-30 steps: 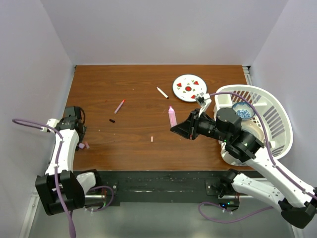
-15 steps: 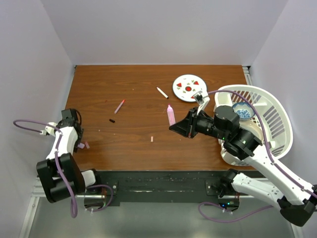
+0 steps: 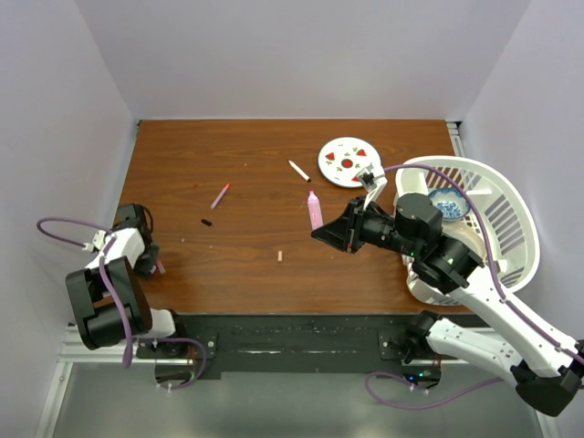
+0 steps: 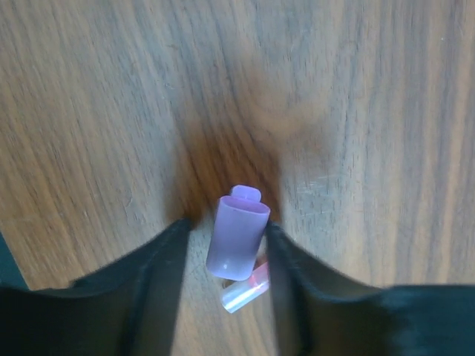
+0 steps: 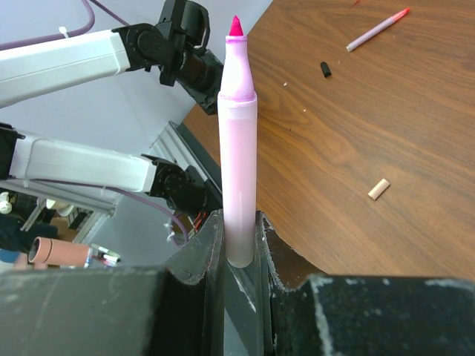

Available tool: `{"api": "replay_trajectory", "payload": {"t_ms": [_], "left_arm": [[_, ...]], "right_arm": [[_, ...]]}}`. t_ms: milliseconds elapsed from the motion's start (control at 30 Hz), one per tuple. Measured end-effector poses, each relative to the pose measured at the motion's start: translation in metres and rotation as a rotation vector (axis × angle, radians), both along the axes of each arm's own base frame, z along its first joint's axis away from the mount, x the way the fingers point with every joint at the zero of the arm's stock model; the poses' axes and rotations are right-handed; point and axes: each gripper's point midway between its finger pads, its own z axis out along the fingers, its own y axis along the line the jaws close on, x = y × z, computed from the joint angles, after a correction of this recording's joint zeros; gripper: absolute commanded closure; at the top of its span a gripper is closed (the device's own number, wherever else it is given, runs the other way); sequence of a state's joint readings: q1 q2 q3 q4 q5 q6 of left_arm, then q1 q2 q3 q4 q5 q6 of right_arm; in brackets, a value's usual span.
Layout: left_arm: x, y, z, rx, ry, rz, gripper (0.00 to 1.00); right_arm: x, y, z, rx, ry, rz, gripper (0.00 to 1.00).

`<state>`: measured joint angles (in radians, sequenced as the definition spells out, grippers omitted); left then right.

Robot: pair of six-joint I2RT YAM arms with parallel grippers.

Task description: Insert the pens into the pen caps

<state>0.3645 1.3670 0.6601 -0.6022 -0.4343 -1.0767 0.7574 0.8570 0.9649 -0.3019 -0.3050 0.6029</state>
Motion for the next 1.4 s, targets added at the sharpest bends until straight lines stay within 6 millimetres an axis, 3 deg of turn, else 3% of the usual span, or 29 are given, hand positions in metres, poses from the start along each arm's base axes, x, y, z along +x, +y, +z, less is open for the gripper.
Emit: {"api": "replay_trajectory", "payload": {"t_ms": [67,100,133,300,367,433,500,633,767,900,1033,1133,1267,1333,1400], "left_arm": [[-0.001,0.001,0.000,0.004,0.007,-0.006,0.79],[-0.001,0.001,0.000,0.006,0.009,-0.009,0.92],[-0.001,0.002,0.000,0.007,0.011,-0.014,0.99],[0.003,0.002,0.005,0.011,0.027,-0.110,1.00],[0.014,-0.001,0.013,0.017,0.003,-0.200,1.00],[0.038,-0.012,0.033,0.048,-0.062,-0.369,1.00],[0.075,-0.039,0.061,0.105,-0.167,-0.616,1.00],[0.127,-0.129,0.118,0.229,-0.352,-1.144,1.00],[0.132,-0.210,0.143,0.352,-0.387,-1.680,1.00],[0.103,-0.249,0.125,0.497,-0.250,-2.231,1.00],[0.064,-0.253,0.081,0.566,-0.062,-2.610,1.00],[0.043,-0.240,0.049,0.577,0.057,-2.761,1.00],[0.029,-0.237,0.027,0.600,0.120,-2.886,1.00],[0.025,-0.240,0.022,0.604,0.129,-2.932,0.89],[0.024,-0.245,0.019,0.602,0.127,-2.968,0.72]], "right_arm": [[0.000,0.000,0.000,0.001,-0.001,0.000,1.00],[0.000,0.000,0.001,0.002,-0.002,0.000,1.00],[-0.001,-0.001,0.001,0.003,-0.003,0.000,1.00],[-0.006,-0.005,0.009,0.020,-0.022,0.000,1.00],[-0.008,-0.008,0.014,0.031,-0.033,-0.001,1.00],[-0.012,-0.012,0.021,0.051,-0.049,-0.003,1.00],[-0.017,-0.017,0.029,0.073,-0.068,-0.007,1.00],[-0.022,-0.028,0.040,0.099,-0.102,-0.032,1.00],[-0.024,-0.040,0.044,0.105,-0.121,-0.075,1.00],[-0.024,-0.049,0.042,0.086,-0.128,-0.109,1.00],[-0.023,-0.056,0.041,0.063,-0.134,-0.140,1.00],[-0.024,-0.062,0.042,0.063,-0.141,-0.161,1.00],[-0.024,-0.068,0.046,0.073,-0.155,-0.185,1.00],[-0.024,-0.068,0.046,0.072,-0.156,-0.190,1.00],[-0.022,-0.070,0.045,0.068,-0.157,-0.199,1.00]]}}
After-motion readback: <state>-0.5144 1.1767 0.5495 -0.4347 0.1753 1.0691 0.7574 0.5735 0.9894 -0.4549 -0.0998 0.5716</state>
